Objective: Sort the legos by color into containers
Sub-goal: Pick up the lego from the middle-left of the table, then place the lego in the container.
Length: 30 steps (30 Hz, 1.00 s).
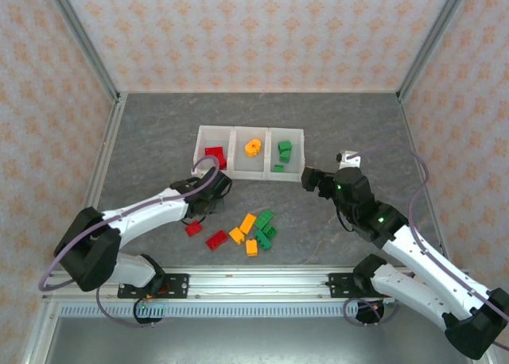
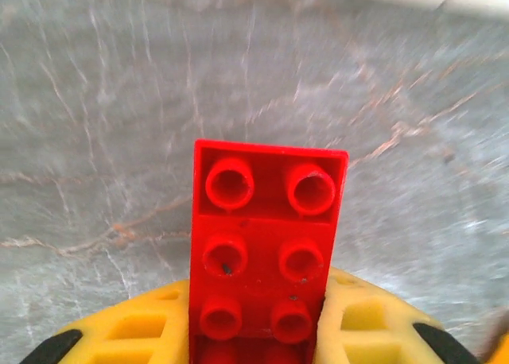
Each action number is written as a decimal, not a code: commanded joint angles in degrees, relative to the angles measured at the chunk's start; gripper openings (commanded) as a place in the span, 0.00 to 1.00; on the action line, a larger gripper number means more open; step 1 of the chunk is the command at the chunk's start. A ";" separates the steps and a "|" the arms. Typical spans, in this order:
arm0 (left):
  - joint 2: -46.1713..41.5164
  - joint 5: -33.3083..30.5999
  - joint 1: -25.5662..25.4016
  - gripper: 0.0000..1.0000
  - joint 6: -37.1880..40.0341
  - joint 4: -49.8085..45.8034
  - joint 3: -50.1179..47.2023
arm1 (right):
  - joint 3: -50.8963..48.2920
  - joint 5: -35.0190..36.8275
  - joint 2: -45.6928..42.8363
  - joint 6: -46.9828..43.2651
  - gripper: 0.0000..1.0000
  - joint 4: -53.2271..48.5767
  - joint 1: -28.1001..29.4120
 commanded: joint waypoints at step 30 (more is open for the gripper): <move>30.28 -6.92 13.86 0.37 11.54 -7.91 35.59 | -1.56 6.45 -4.97 0.83 1.00 -4.39 -0.02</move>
